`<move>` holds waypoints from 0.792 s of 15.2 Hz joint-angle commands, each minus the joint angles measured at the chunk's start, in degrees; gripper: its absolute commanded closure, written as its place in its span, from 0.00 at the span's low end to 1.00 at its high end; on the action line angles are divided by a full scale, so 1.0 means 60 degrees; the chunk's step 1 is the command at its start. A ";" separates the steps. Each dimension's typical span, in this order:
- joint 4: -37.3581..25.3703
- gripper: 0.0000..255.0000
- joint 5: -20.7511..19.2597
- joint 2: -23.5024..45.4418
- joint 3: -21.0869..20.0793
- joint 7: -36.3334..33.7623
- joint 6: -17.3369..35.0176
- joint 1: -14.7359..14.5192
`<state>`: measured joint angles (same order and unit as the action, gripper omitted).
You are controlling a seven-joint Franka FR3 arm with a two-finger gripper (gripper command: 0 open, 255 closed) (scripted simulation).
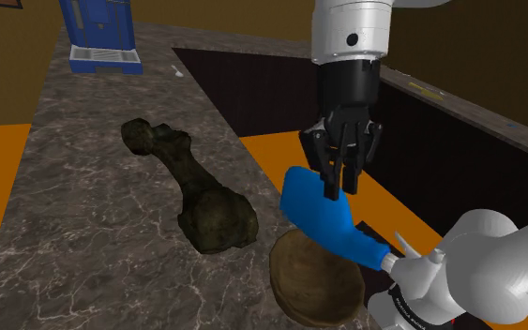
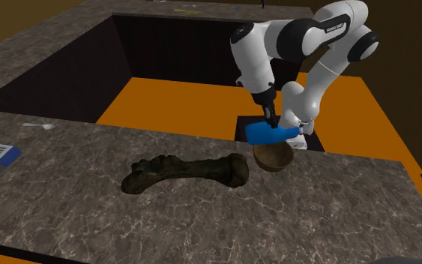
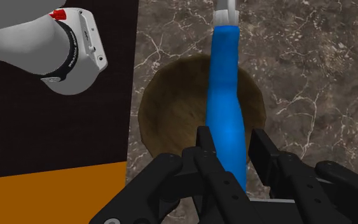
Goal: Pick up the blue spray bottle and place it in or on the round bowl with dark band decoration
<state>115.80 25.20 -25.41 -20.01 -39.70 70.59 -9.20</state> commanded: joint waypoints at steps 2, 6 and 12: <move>0.0476 1.00 0.0105 -0.0249 -0.0068 0.0022 0.0244 -0.0057; 0.1035 1.00 0.0123 -0.0327 -0.0144 0.0179 0.0709 -0.0072; 0.1641 1.00 0.0154 -0.0375 -0.0241 0.0349 0.1249 -0.0089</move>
<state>125.42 26.08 -27.69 -21.37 -37.64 77.79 -9.72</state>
